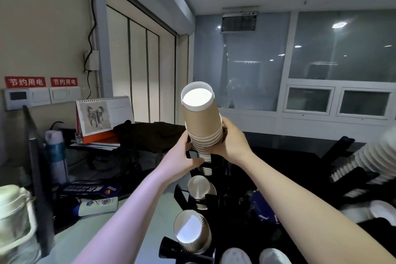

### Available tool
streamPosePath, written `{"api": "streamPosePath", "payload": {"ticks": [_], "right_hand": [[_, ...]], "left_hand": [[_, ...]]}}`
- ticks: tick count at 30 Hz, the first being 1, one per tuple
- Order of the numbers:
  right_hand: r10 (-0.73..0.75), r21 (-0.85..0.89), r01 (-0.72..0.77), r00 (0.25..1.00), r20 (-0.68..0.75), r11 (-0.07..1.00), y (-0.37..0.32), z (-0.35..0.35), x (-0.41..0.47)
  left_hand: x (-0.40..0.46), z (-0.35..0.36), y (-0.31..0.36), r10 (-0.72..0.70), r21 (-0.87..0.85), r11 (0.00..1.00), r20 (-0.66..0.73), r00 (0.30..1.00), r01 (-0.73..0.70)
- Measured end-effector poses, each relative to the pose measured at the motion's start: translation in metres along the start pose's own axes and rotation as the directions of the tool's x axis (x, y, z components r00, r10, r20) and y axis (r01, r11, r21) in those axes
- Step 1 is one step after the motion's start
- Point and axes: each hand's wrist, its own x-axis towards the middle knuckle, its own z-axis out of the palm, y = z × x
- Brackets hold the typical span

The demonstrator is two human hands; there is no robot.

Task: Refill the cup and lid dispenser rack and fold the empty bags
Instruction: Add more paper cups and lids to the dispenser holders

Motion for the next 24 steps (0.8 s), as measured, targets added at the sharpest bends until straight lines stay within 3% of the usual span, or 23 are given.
{"api": "streamPosePath", "payload": {"ticks": [9, 19, 24], "right_hand": [[-0.071, 0.054, 0.073, 0.997, -0.036, 0.996, -0.003, -0.004, -0.003], [-0.153, 0.047, 0.150, 0.986, 0.072, 0.988, 0.006, -0.011, -0.007], [-0.120, -0.053, 0.120, 0.993, 0.012, 0.991, 0.027, -0.014, -0.007]], "left_hand": [[0.004, 0.003, 0.000, 0.013, -0.104, 0.994, -0.034, 0.999, -0.017], [0.023, 0.018, 0.023, 0.155, -0.244, 0.940, -0.314, 0.937, -0.237], [0.030, 0.018, 0.023, 0.110, -0.314, 0.927, -0.295, 0.949, -0.205]]}}
